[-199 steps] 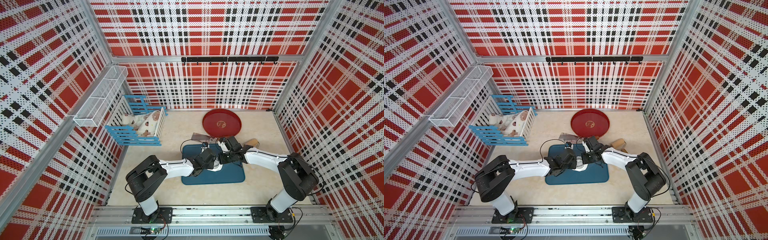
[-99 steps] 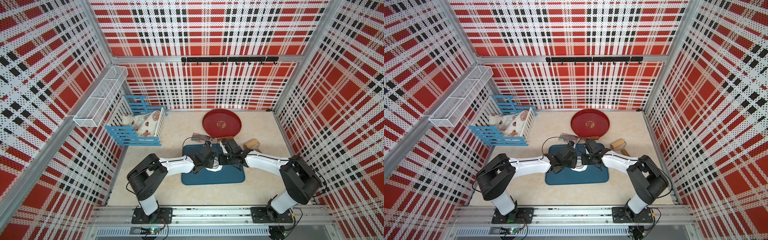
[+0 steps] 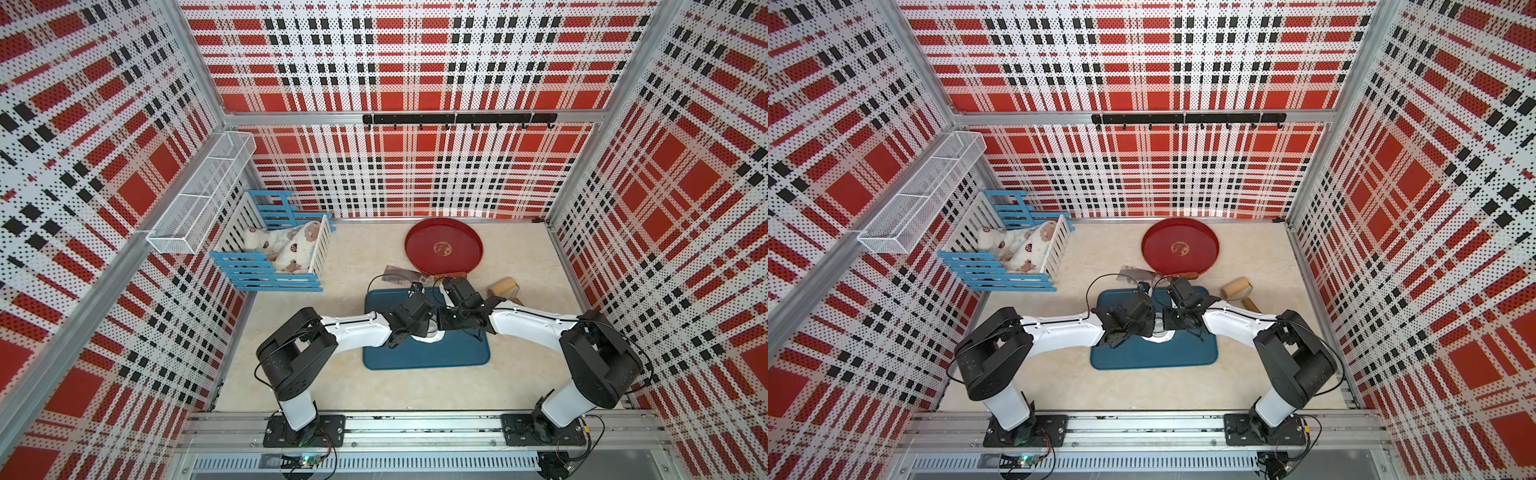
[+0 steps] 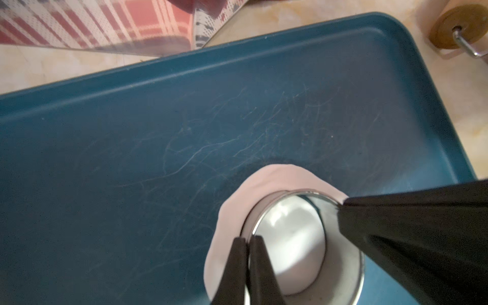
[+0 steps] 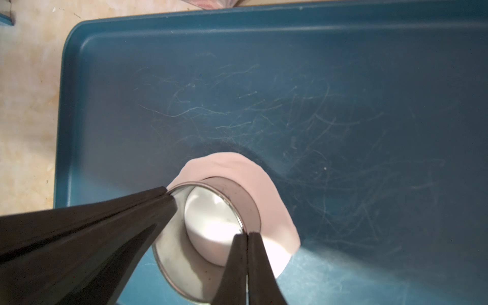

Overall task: Roll out the dumpling wrappers from the dough
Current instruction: Press the dumpling wrapper on the work surface.

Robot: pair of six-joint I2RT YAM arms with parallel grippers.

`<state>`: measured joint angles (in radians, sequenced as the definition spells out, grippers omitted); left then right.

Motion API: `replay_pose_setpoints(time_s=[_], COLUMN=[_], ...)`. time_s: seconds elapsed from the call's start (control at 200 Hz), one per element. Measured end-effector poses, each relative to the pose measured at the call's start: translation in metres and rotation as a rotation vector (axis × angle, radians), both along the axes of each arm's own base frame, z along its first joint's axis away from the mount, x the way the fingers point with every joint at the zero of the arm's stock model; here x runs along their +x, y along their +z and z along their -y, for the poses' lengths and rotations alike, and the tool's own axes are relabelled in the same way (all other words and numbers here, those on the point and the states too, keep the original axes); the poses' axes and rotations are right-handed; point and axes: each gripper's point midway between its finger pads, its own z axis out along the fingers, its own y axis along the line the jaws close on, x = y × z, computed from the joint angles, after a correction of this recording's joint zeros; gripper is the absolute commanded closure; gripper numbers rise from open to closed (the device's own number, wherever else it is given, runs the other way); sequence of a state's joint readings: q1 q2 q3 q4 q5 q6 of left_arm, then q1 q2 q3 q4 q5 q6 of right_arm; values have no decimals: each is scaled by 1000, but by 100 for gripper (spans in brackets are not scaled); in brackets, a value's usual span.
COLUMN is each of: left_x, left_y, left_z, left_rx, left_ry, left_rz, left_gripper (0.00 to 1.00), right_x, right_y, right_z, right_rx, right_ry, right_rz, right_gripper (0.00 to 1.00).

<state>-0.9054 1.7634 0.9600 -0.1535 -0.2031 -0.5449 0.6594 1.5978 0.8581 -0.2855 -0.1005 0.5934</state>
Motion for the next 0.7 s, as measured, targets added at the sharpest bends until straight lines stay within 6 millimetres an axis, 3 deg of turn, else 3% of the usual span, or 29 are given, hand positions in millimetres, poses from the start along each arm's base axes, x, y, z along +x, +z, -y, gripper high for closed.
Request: replay_pose_setpoints(time_s=[0.17,0.701], left_x=[-1,-3], left_y=[1,0], left_z=[12,-1], left_rx=[-11,-117], left_ry=[-12,1], left_rz=[7,-22], left_gripper=[100,100], right_x=[-2,1], right_y=[0,2], right_z=[11,0], right_rx=[-15,-23], right_ry=[-17,1], right_rz=[-4,-19], right_gripper=[100,100])
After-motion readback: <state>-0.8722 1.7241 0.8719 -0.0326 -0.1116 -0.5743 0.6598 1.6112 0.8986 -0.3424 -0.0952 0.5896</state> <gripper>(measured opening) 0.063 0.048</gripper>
